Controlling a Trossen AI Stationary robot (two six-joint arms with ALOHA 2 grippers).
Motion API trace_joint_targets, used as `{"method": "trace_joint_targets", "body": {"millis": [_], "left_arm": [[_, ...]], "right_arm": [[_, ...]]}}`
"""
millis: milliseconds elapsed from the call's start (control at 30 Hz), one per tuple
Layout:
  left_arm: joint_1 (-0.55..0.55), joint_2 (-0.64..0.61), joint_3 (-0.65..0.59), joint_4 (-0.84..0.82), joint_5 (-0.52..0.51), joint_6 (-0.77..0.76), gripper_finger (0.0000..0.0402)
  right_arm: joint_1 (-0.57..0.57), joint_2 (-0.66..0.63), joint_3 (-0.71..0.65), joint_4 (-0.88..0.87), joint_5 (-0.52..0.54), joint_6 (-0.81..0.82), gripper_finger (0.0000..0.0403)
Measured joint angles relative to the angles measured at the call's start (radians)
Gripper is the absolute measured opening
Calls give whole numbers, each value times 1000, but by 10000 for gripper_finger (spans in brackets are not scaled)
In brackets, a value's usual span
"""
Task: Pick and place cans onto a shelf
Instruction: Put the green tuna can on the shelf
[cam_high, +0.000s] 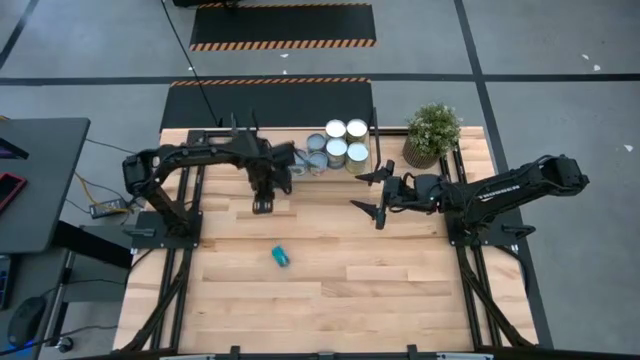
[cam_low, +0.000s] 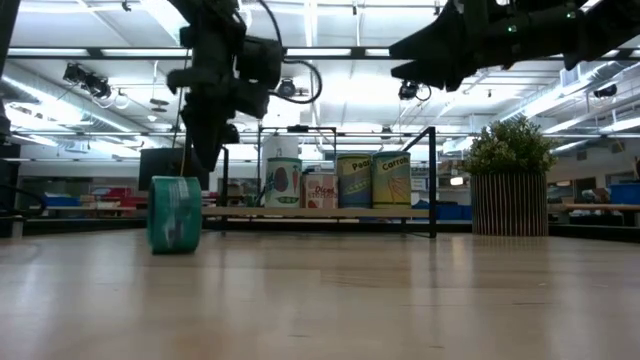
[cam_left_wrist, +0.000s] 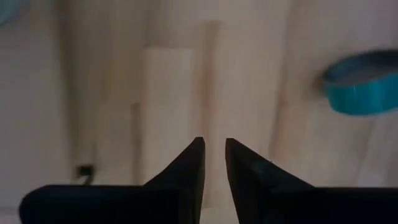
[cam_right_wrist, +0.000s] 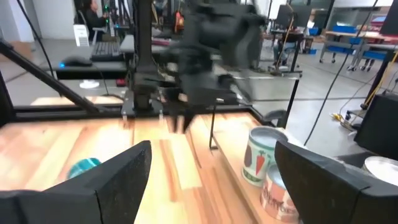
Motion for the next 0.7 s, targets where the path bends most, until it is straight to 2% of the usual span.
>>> {"method": "trace_joint_targets", "body": {"millis": [133,300,467,600,700], "left_arm": [[-137,0,0,29,7,-12,78],[-293,0,1,106,-42,-136,122],[-461,0,1,273,-46,-214,213],[-581,13,2,414,-89,-189,298],[-649,56,2,488,-119,-146,338]], "right_arm": [[-1,0,0,-6,0,0,348],[-2,0,0,-3,0,0,348],[0,0,0,-24,-10,23,348],[1,17,0,-64,-65,74,348],[17,58,0,-69,-71,111,348]]}}
